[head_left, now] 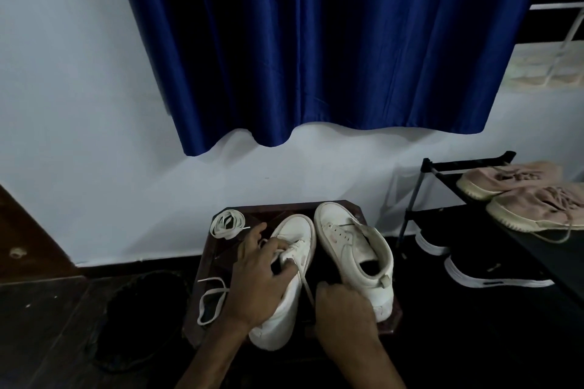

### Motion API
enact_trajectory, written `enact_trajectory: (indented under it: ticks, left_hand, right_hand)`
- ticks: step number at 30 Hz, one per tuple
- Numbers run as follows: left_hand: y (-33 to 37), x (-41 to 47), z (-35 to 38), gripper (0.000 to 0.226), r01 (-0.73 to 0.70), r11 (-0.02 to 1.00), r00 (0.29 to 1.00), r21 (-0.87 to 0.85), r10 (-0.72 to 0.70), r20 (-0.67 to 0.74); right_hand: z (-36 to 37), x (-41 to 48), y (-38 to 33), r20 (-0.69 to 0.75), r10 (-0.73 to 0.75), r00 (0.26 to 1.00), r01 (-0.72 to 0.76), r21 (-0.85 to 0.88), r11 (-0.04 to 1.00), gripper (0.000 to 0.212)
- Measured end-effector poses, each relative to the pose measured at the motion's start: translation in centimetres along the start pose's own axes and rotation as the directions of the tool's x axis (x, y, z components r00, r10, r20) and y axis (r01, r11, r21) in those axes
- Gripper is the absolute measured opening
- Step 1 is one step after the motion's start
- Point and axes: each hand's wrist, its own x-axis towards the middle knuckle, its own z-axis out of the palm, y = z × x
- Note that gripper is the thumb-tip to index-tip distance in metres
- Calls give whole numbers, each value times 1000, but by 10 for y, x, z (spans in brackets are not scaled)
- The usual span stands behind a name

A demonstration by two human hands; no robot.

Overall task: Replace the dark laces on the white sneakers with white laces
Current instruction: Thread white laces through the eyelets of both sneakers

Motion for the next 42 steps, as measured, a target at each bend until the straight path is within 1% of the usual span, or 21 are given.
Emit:
enact_trajectory:
  ticks: [2,3,5,7,9,12,14,15,17,19,21,24,26,28,29,30,32,34,35,38,42]
  left_hand:
    - [0,0,0,52,-1,1000,1000,7,1,-17]
    - [1,0,0,60,-2,1000,1000,17,2,-17]
    - [2,-1,-2,80,9,998,1000,55,-9,5]
    - [5,0,-3,93,35,996,999,87,-38,31]
    - [7,0,-4,100,66,994,996,86,-70,50]
    - [9,1,-5,101,102,994,993,49,-105,63]
    - [11,1,-5,95,100,995,993,17,-101,59]
    - [11,0,-5,89,96,995,994,7,-97,57]
    - [11,0,-5,84,110,994,993,-9,-110,52]
    - [9,-1,-6,84,126,992,991,-30,-125,48]
    - [10,-3,-6,86,138,989,990,-53,-136,41]
    - [12,-2,-6,87,151,986,988,-76,-148,37]
    - [12,-1,-5,86,160,984,987,-77,-158,40]
    - [11,-2,-5,86,172,981,985,-84,-169,43]
    - [11,-2,-5,85,173,981,985,-90,-169,45]
    - [11,-2,-5,82,182,979,983,-92,-179,45]
    - [11,-3,-3,63,215,966,977,-141,-215,15]
    - [11,-4,-3,27,276,925,954,-261,-297,-46]
    - [9,-4,-3,16,299,912,942,-280,-329,-69]
    - [-1,0,-10,25,349,895,923,-277,-379,-63]
    - [-7,9,-20,27,392,896,919,-207,-393,36]
  right_hand:
    - [-9,6,-4,-98,56,994,-52,46,998,29]
    - [-11,12,-7,-174,80,981,-67,81,995,29]
    - [-12,26,-13,-215,31,976,-9,102,995,17]
    - [-12,32,-18,-206,-39,978,67,132,989,20]
    - [-7,28,-12,-173,-24,985,46,121,992,19]
    - [-8,5,-2,-39,0,999,2,37,999,20]
    - [-2,-5,5,26,-42,999,42,1,999,23]
    - [-5,-4,8,51,-22,998,22,16,1000,26]
    - [-14,9,5,-31,9,999,-6,73,997,23]
    - [-12,27,-5,-152,-10,988,31,142,989,21]
    - [-10,35,-13,-172,-51,984,76,143,987,20]
    - [-5,28,-9,-193,-51,980,80,145,986,12]
    - [-4,12,-3,-66,-22,998,24,40,999,16]
    - [2,1,4,31,-63,998,63,-3,998,28]
    - [-3,0,6,63,-56,996,57,-12,998,29]
    - [-7,3,5,42,-45,998,45,-8,999,28]
    - [-14,14,3,-81,-17,997,21,46,999,23]
    - [-16,23,-3,-157,-20,987,44,151,988,22]
    - [-15,27,-5,-164,-27,986,60,199,978,24]
    - [-10,32,-7,-127,-44,991,76,259,963,23]
    - [-9,34,-4,-141,-50,989,87,272,958,22]
